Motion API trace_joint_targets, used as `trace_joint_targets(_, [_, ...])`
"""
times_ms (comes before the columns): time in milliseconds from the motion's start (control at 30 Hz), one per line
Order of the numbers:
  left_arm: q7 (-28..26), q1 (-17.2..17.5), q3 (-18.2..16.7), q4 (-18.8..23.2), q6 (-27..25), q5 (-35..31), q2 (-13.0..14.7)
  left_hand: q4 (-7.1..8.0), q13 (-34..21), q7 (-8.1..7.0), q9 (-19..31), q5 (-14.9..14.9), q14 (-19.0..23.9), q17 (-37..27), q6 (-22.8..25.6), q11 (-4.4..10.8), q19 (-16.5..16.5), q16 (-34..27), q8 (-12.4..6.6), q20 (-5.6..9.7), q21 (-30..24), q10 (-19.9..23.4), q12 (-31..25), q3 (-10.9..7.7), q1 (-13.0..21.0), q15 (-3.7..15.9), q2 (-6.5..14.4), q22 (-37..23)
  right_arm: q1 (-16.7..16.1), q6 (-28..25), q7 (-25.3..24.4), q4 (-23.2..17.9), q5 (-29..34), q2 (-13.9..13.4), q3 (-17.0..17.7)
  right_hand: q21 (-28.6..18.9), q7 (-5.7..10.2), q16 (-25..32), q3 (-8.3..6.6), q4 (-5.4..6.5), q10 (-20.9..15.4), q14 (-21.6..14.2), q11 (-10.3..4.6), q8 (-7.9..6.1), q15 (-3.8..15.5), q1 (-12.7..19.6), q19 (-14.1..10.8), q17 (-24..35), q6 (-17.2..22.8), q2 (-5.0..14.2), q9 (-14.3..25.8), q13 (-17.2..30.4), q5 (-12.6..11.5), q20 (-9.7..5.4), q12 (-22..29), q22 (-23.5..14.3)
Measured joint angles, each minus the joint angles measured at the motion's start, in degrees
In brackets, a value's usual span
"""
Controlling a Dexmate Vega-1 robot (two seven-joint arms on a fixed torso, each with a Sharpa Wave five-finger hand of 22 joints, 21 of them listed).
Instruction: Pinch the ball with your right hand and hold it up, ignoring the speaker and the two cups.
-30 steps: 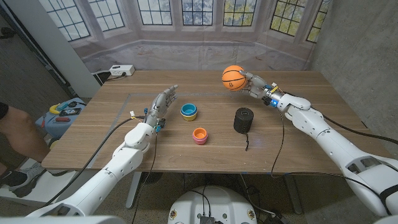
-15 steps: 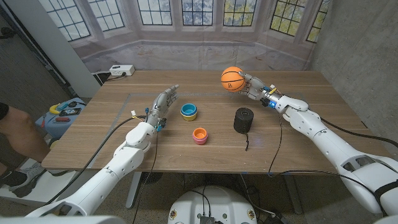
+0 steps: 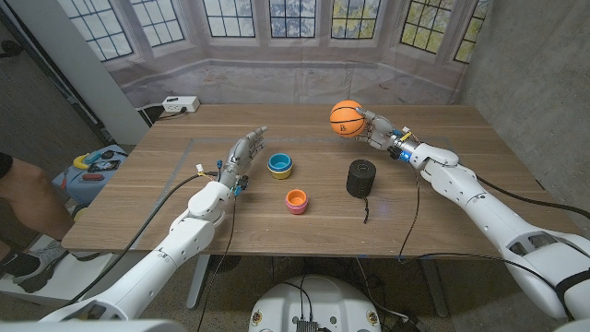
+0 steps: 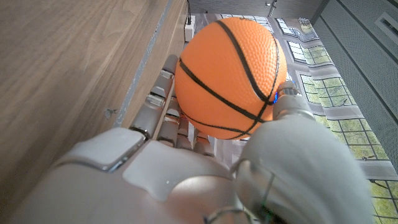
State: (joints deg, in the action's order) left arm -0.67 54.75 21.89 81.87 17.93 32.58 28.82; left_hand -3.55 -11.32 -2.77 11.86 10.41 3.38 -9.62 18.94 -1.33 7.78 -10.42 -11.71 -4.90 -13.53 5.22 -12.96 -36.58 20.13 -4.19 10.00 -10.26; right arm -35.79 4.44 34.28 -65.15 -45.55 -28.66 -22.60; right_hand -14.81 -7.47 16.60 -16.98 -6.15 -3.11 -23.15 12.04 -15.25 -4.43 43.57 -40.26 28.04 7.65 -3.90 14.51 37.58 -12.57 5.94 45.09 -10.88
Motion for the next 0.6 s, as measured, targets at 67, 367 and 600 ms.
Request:
trace_joint_targets(67, [-0.08, 0.03, 0.03, 0.07, -0.09, -0.09, 0.01, 0.00, 0.00, 0.00, 0.00, 0.00, 0.00, 0.00, 0.00, 0.00, 0.00, 0.00, 0.00, 0.00, 0.00, 0.00, 0.00, 0.00, 0.00, 0.00, 0.00, 0.00, 0.00, 0.03, 0.05, 0.00, -0.01, 0.00, 0.00, 0.00, 0.08, 0.00, 0.17, -0.17, 0.00, -0.09, 0.00, 0.00, -0.09, 0.00, 0.00, 0.00, 0.20, 0.00, 0.00, -0.05, 0.00, 0.00, -0.10, 0.00])
trace_joint_targets(367, [-0.08, -0.16, 0.18, 0.08, -0.17, -0.18, -0.04, 0.00, 0.00, 0.00, 0.00, 0.00, 0.00, 0.00, 0.00, 0.00, 0.21, 0.00, 0.00, -0.22, 0.00, 0.00, 0.00, 0.00, 0.00, 0.00, 0.00, 0.00, 0.07, 0.10, 0.50, 0.76, -0.10, 0.05, 0.07, 0.00, -0.32, -0.03, -0.02, -0.66, -1.10, -1.06, -0.66, 0.00, 0.44, 0.02, -0.25, 0.28, 1.37, 0.01, -0.01, -0.32, 0.00, -0.25, 0.32, 0.00])
trace_joint_targets(600, [0.07, -0.50, 0.24, -0.37, -0.17, -0.18, -0.18, 0.00, 0.00, 0.00, -0.01, 0.00, 0.00, 0.00, 0.00, 0.00, 0.21, 0.00, 0.00, -0.22, 0.00, 0.00, 0.00, 0.00, 0.00, 0.00, 0.00, 0.00, 0.31, 0.11, 0.25, 0.98, 0.03, 0.25, 0.06, -0.33, -0.34, 0.81, -0.43, -1.71, -2.95, -3.60, -1.89, -0.45, 1.77, 1.33, -1.73, 0.78, 3.43, 0.70, -0.01, -0.28, 0.04, -1.67, 1.09, 0.00])
